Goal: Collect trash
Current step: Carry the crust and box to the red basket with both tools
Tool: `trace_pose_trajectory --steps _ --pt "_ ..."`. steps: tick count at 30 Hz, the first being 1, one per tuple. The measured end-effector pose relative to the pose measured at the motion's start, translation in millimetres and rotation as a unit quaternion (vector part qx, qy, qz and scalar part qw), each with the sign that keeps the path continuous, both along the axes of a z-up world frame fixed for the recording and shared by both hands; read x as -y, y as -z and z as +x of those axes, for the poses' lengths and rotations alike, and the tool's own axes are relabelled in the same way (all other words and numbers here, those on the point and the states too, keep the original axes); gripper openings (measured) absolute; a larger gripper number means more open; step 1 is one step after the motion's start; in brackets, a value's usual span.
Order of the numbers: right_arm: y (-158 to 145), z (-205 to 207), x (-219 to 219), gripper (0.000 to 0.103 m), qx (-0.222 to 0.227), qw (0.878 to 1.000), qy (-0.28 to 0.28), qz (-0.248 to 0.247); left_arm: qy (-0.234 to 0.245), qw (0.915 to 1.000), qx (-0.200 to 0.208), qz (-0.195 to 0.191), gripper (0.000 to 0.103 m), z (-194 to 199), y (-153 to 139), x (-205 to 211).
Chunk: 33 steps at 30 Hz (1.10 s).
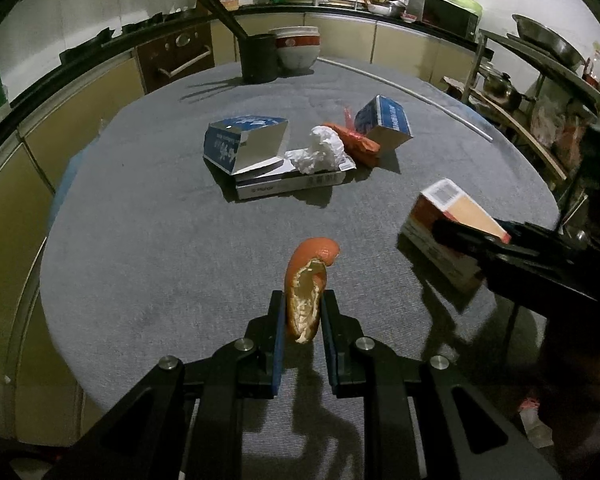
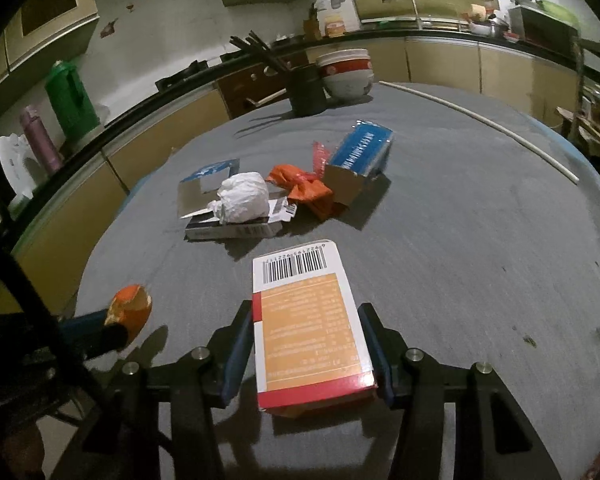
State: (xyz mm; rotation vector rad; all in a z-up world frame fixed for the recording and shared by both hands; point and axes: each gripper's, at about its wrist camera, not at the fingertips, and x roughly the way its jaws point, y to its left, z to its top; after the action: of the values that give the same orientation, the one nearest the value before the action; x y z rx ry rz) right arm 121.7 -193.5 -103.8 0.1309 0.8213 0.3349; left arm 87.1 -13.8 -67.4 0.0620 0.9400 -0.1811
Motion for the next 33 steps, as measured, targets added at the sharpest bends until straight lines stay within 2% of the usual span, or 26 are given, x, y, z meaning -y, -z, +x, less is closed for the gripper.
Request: trace_pose_trajectory --steps 10,33 --pt "-15.7 -31.4 15.8 0.054 0.017 1.000 0.008 0.007 0.003 0.9999 0.008 0.012 0.018 -3.9 -3.9 6.9" --pt "-23.2 -99.4 51.0 0.054 0.033 0.998 0.043 0.044 0.023 0.9988 0.026 0.035 0.018 -21.3 -18.1 32.6"
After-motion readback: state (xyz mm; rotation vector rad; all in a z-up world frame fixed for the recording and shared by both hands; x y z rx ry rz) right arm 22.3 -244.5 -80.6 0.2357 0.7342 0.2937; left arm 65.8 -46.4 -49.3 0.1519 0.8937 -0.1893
